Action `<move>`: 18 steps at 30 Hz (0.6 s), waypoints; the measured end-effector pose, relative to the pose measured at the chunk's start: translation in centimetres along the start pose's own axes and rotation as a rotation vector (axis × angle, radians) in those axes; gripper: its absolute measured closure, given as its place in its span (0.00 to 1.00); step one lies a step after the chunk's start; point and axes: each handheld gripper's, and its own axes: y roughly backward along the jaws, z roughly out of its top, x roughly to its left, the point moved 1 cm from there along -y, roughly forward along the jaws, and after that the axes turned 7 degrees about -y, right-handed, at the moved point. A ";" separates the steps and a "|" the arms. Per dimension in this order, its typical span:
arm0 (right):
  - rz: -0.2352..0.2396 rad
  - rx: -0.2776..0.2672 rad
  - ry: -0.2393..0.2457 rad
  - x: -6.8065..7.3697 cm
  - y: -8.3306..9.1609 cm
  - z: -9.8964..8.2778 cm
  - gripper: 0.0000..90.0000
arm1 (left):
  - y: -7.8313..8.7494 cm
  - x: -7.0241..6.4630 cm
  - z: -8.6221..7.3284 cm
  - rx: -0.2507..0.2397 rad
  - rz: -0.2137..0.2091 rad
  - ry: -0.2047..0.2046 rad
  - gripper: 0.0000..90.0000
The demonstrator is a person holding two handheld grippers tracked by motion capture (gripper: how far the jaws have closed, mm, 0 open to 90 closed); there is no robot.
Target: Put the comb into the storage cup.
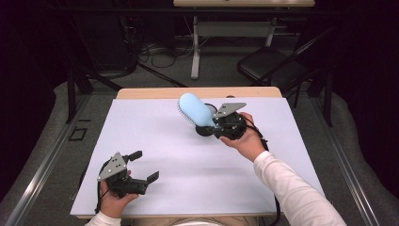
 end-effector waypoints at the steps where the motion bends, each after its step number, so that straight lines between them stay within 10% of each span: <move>1: -0.005 -0.006 0.001 0.0 0.1 0.0 0.78 | 0.0 0.0 0.0 0.001 0.001 0.001 0.00; 18: -0.029 -0.074 -0.025 -0.8 1.1 0.2 0.78 | -0.2 0.2 0.0 -0.001 0.008 0.013 0.00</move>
